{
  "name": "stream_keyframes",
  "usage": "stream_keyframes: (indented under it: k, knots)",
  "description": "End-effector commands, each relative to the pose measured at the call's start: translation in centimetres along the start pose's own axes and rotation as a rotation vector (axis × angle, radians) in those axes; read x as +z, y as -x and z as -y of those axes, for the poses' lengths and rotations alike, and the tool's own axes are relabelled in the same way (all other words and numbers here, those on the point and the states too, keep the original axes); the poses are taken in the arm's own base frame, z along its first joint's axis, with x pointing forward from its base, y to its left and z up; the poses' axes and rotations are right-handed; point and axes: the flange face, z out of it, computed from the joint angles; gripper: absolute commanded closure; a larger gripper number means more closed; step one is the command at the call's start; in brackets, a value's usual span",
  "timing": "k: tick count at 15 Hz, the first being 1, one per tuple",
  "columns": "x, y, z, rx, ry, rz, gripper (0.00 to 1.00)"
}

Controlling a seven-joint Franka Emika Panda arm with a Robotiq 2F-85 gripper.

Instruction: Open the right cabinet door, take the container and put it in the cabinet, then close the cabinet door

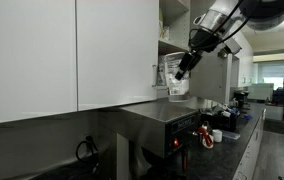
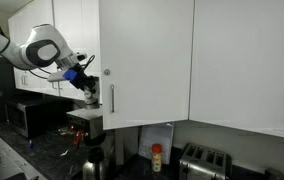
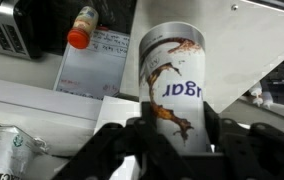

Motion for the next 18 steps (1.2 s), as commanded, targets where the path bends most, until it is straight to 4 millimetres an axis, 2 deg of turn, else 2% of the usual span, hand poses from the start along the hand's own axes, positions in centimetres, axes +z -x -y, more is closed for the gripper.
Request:
stream_keyframes:
  k: [1,4,6,8,15,18]
  knots:
    - [-1.3,-0.5,2.4,0.083,0.088,0.012,0.76]
    - [-1.4,-0.9,4.4,0.126,0.147,0.018,0.76]
    - [-1.3,-1.5,4.2,0.157,0.204,0.002,0.76]
    - [-1.2,-2.2,3.2,0.189,0.256,-0.008,0.76]
    - [-0.3,-4.0,-3.0,0.309,0.434,-0.017,0.76]
    - [0.3,-4.6,-5.1,0.340,0.482,-0.015,0.76]
